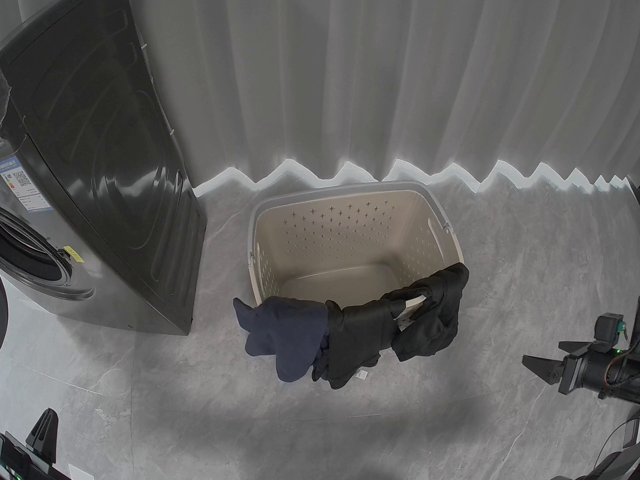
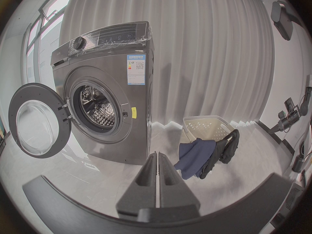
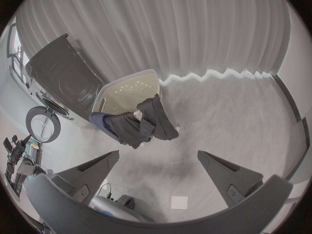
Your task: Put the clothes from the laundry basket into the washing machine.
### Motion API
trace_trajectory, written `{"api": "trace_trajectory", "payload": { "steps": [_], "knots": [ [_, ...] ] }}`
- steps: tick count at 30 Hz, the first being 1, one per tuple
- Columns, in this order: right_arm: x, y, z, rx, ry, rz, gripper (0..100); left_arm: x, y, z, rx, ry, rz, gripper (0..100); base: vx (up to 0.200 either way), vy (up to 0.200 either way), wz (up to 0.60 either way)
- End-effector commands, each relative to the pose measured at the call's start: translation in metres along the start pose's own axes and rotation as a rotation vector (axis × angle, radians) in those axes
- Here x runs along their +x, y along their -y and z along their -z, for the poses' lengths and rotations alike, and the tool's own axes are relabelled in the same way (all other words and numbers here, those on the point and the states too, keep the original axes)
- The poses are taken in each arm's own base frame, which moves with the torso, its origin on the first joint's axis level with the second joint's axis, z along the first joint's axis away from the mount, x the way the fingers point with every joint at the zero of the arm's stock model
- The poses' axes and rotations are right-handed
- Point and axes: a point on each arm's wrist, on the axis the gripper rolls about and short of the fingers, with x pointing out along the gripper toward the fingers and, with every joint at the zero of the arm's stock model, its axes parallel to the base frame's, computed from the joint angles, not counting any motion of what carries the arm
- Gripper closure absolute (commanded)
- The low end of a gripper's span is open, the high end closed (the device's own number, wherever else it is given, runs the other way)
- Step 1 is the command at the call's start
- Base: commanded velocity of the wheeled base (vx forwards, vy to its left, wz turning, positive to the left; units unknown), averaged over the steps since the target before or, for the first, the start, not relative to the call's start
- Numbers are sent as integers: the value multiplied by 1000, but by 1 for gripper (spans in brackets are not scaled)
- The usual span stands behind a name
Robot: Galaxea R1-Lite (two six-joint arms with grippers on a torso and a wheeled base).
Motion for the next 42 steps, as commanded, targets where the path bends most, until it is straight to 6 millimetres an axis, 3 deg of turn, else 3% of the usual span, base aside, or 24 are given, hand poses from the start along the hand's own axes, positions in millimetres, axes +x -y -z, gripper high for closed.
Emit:
{"api": "trace_trajectory", "payload": {
  "steps": [1, 7, 12, 24, 28, 42],
  "knots": [
    [48, -4, 5, -8, -122, -33, 0, 0, 0, 5, -1, -6, -1, 100, 0, 0, 0],
    [79, -19, -2, -32, -97, -37, 0, 0, 0, 5, -1, -6, -1, 100, 0, 0, 0],
    [91, -30, -8, -34, -72, -80, 0, 0, 0, 5, -1, -6, -3, 100, 0, 0, 0],
    [133, -33, -11, -47, -22, -41, 0, 0, 0, 5, -1, -6, -1, 100, 0, 0, 0],
    [155, -35, -4, -57, -20, -49, 0, 0, 0, 5, -1, -6, -1, 100, 0, 0, 0],
    [194, -36, -7, -60, 14, -52, 0, 0, 0, 5, -2, -6, -1, 100, 0, 0, 0]
  ]
}}
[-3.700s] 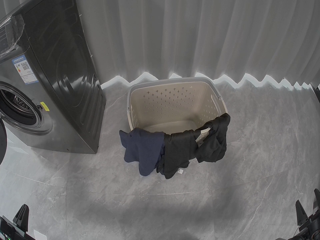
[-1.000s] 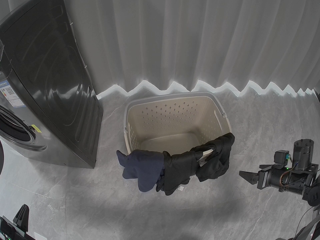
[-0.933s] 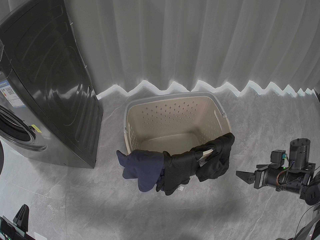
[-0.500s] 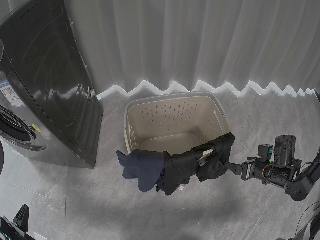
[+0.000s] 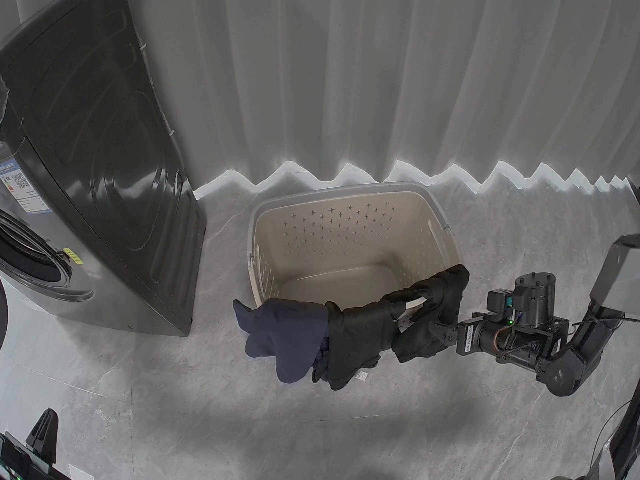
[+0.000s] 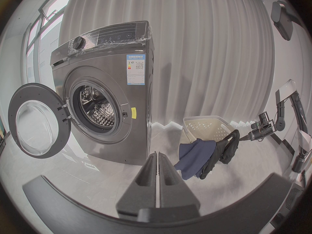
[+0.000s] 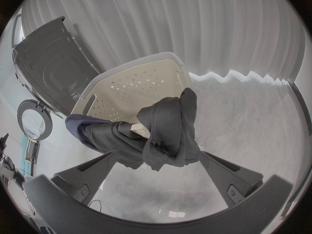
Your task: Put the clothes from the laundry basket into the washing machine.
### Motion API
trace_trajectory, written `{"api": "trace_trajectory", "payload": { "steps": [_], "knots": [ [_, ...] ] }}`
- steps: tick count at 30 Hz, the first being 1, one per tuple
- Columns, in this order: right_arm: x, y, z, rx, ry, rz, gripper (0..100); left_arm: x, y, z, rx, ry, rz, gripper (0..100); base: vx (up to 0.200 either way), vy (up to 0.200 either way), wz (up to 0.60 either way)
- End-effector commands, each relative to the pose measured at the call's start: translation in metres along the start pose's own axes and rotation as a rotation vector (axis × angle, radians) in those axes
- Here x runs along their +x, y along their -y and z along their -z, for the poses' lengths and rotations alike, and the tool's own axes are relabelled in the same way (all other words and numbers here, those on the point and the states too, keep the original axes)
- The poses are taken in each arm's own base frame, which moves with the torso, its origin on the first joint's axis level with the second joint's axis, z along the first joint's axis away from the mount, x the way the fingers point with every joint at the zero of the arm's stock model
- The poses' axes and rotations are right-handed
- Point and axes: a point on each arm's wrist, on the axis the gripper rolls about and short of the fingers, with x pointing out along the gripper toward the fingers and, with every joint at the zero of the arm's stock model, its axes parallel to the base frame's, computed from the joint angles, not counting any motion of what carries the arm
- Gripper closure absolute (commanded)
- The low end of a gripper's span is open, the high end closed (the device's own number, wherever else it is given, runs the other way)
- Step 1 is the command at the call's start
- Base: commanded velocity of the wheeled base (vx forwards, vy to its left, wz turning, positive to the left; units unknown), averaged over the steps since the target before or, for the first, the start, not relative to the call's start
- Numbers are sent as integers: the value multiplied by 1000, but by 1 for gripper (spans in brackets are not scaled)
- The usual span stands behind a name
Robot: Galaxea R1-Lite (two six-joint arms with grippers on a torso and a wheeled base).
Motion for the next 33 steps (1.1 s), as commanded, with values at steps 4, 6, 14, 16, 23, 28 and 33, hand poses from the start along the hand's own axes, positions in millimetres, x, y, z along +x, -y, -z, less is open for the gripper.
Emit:
{"api": "trace_trajectory", "payload": {
  "steps": [4, 6, 14, 16, 23, 28, 33],
  "knots": [
    [24, 3, 0, 4, 3, 9, 0, 0, 0, 5, -1, -6, -2, 100, 0, 0, 0],
    [30, 4, -2, 6, 13, 10, 0, 0, 0, 5, -1, -6, 0, 100, 0, 0, 0],
    [47, 8, -8, 11, 42, 20, 0, 0, 0, 5, 1, -6, -2, 100, 0, 0, 0],
    [50, 10, -11, 14, 52, 24, 0, 0, 0, 5, -1, -6, 0, 100, 0, 0, 0],
    [59, 17, -11, 10, 59, 40, 0, 0, 0, 5, 1, -6, -2, 100, 0, 0, 0],
    [63, 19, -15, 11, 80, 41, 100, 0, 0, 5, -1, -6, -2, 100, 0, 0, 0],
    [63, 18, -16, 16, 80, 33, 100, 0, 0, 5, -1, -6, -2, 100, 0, 0, 0]
  ]
}}
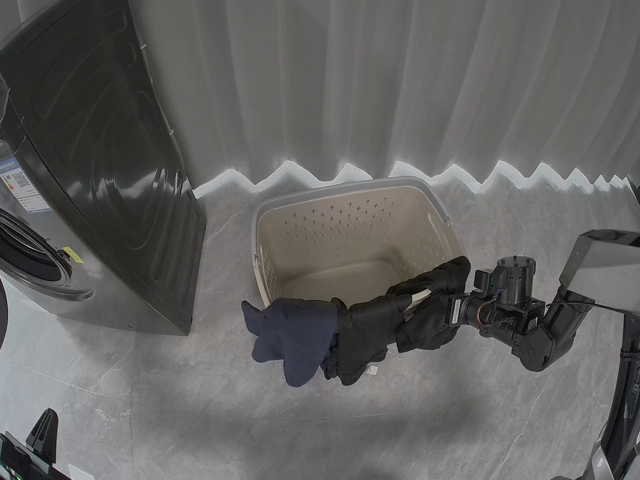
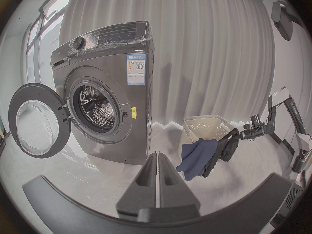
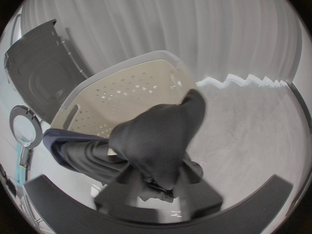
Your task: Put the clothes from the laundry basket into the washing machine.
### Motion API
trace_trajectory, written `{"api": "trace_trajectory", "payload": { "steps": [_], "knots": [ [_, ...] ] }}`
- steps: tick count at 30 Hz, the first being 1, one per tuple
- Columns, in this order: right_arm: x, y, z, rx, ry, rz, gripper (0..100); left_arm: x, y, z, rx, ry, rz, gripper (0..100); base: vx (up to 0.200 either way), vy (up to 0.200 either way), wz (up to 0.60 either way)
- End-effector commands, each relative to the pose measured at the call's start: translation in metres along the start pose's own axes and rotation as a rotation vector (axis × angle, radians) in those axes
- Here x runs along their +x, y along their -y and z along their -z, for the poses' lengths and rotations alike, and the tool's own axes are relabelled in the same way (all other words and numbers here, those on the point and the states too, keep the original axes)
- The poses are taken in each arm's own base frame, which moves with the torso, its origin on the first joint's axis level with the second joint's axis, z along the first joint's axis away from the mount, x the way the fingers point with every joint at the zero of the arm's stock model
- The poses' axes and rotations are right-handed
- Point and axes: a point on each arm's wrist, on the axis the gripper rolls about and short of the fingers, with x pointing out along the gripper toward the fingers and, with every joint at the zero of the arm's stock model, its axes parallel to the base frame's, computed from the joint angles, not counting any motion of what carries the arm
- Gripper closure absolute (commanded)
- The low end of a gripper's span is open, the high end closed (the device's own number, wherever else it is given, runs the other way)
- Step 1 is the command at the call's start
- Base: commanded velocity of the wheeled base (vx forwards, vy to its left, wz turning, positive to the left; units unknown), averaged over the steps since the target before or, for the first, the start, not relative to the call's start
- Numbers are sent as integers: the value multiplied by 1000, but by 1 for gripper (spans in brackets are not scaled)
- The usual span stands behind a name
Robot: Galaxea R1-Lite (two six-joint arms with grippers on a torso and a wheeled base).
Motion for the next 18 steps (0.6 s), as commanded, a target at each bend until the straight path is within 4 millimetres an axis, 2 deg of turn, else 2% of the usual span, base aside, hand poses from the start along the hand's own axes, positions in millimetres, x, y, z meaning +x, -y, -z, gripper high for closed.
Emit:
{"api": "trace_trajectory", "payload": {
  "steps": [1, 9, 15, 18],
  "knots": [
    [0, -3, 1, 1, 0, -14, 100, 0, 0, 5, -1, -6, 1, 100, 0, 0, 0],
    [-11, -7, 9, -4, -7, -30, 100, 0, 0, 5, -1, -6, -1, 100, 0, 0, 0],
    [-34, -21, 21, -20, -32, -86, 100, 0, 0, 5, -1, -6, -1, 100, 0, 0, 0],
    [-39, -29, 25, -29, -35, -114, 100, 0, 0, 5, -1, -6, -1, 100, 0, 0, 0]
  ]
}}
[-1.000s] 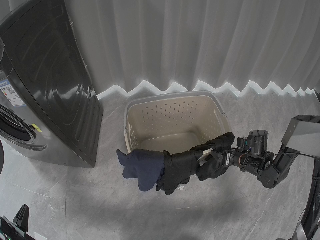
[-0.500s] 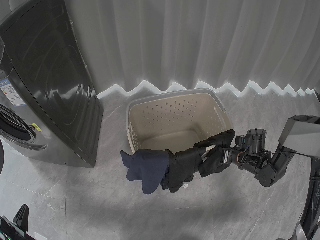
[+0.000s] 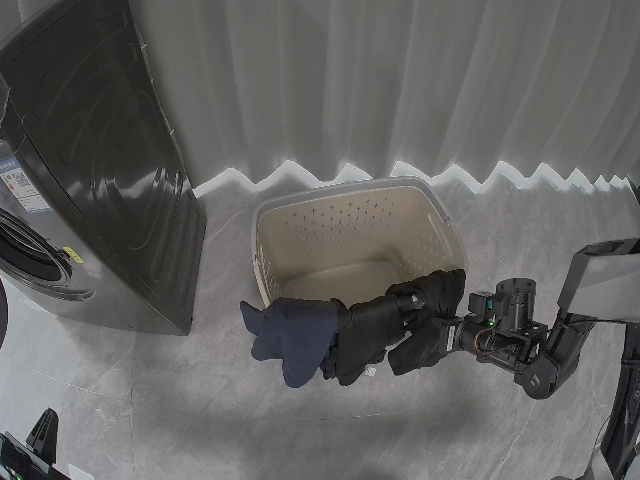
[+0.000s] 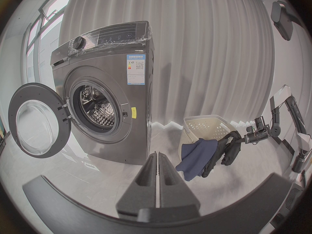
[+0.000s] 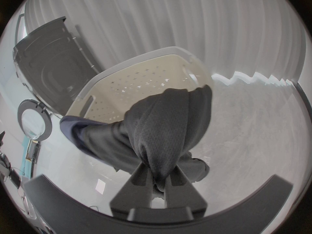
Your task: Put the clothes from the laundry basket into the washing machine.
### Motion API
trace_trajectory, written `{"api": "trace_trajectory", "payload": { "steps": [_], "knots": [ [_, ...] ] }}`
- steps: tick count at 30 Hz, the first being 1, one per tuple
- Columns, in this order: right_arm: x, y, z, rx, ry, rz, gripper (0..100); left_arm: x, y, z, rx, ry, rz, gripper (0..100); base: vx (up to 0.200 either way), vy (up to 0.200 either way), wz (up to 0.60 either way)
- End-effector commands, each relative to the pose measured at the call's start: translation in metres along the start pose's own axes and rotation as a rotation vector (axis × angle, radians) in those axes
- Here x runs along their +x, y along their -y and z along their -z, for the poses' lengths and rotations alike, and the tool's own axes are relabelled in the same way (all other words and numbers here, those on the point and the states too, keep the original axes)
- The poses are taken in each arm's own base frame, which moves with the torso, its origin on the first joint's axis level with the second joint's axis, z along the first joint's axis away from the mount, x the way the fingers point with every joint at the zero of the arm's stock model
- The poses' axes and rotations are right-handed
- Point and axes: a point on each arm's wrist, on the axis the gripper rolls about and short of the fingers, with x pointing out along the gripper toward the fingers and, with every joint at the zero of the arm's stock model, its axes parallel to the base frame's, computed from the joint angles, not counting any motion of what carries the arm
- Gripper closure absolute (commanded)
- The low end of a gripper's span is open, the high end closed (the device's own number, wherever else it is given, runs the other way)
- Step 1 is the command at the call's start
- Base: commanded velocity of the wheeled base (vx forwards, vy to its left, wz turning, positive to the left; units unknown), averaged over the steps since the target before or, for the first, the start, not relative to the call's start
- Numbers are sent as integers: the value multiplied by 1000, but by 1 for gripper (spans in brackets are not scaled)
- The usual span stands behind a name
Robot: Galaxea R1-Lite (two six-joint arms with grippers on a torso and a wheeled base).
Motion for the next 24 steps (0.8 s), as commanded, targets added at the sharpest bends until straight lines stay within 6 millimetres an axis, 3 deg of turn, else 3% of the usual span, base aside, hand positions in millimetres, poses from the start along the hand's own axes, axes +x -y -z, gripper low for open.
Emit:
{"api": "trace_trajectory", "payload": {
  "steps": [1, 6, 13, 17, 19, 20, 24],
  "knots": [
    [-10, -16, 3, -15, -4, -48, 100, 0, 0, 5, 1, -6, -2, 100, 0, 0, 0],
    [-11, -35, 8, -24, -17, -97, 100, 0, 0, 4, -1, -4, 0, 100, 0, 0, 0],
    [-13, -46, 3, -10, 11, -127, 100, 0, 0, 5, 1, -6, -2, 100, 0, 0, 0],
    [-38, -50, -24, 0, 110, -152, 100, 0, 0, 5, -1, -6, -2, 100, 0, 0, 0],
    [-38, -50, -24, 0, 110, -152, 100, 0, 0, 5, -1, -6, -2, 100, 0, 0, 0],
    [-71, -57, -46, 1, 204, -177, 100, 0, 0, 5, 1, -6, -2, 100, 0, 0, 0],
    [-107, -65, -73, 4, 332, -217, 100, 0, 0, 5, 1, -6, 0, 100, 0, 0, 0]
  ]
}}
